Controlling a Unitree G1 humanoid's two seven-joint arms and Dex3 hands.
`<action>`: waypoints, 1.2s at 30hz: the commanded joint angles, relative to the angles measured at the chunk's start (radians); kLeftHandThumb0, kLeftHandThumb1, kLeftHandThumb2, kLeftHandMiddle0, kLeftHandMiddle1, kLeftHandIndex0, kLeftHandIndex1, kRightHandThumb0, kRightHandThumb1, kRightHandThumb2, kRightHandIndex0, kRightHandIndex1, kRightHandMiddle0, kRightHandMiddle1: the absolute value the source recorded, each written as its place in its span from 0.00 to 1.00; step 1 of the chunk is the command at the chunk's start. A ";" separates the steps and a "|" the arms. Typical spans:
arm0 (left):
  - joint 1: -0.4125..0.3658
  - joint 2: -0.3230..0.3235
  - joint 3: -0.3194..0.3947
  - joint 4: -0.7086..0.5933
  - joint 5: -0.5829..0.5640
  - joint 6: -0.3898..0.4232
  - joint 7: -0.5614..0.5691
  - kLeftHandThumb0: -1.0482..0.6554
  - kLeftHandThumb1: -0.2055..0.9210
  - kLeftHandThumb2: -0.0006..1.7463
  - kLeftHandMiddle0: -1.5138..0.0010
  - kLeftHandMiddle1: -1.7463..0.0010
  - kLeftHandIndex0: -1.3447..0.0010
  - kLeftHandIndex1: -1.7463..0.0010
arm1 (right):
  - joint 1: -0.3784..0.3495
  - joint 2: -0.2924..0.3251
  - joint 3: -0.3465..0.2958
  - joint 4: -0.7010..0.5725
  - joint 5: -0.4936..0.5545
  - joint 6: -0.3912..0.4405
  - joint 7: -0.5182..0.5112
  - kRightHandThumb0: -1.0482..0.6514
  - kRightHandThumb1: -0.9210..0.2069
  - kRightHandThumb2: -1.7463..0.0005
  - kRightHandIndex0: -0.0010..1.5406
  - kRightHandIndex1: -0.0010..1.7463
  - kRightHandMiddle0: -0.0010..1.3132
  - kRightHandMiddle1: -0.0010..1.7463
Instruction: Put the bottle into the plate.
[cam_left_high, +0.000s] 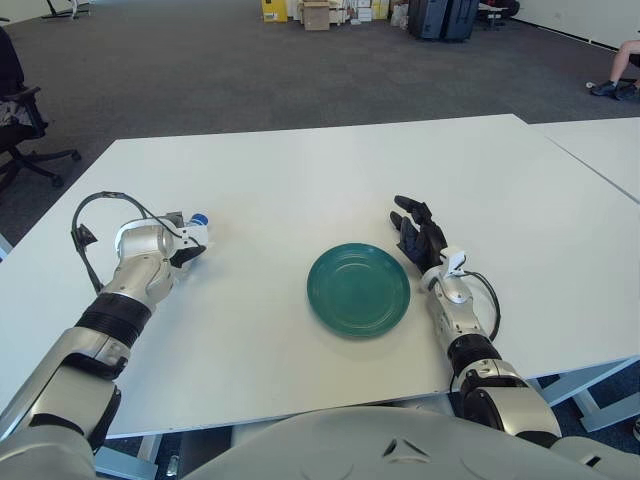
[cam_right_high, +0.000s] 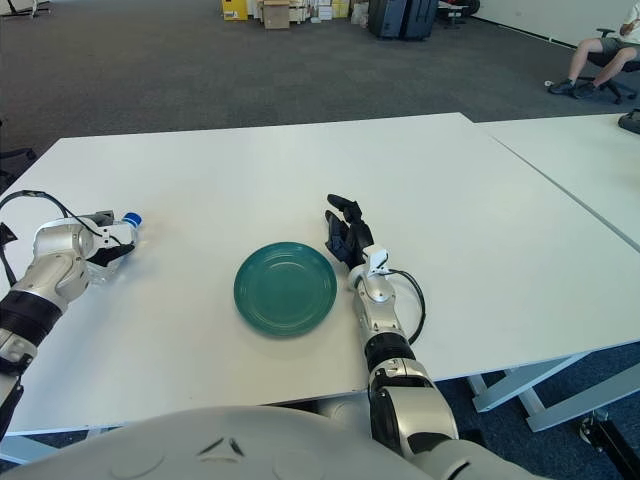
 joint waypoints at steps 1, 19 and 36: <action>0.011 0.005 -0.010 0.005 -0.021 -0.004 0.000 0.03 1.00 0.43 0.16 0.00 1.00 0.75 | 0.016 -0.003 -0.007 0.018 0.010 0.021 0.002 0.27 0.00 0.55 0.22 0.00 0.00 0.48; 0.036 0.014 -0.010 -0.014 -0.026 0.022 0.032 0.03 1.00 0.40 0.16 0.00 1.00 0.57 | 0.014 -0.006 -0.005 0.013 0.005 0.035 -0.002 0.27 0.00 0.56 0.22 0.00 0.00 0.47; -0.052 0.055 -0.172 0.086 0.092 -0.013 -0.121 0.00 1.00 0.37 0.15 0.00 0.26 0.00 | 0.005 -0.012 -0.014 0.018 0.013 0.036 0.013 0.27 0.00 0.55 0.22 0.00 0.00 0.48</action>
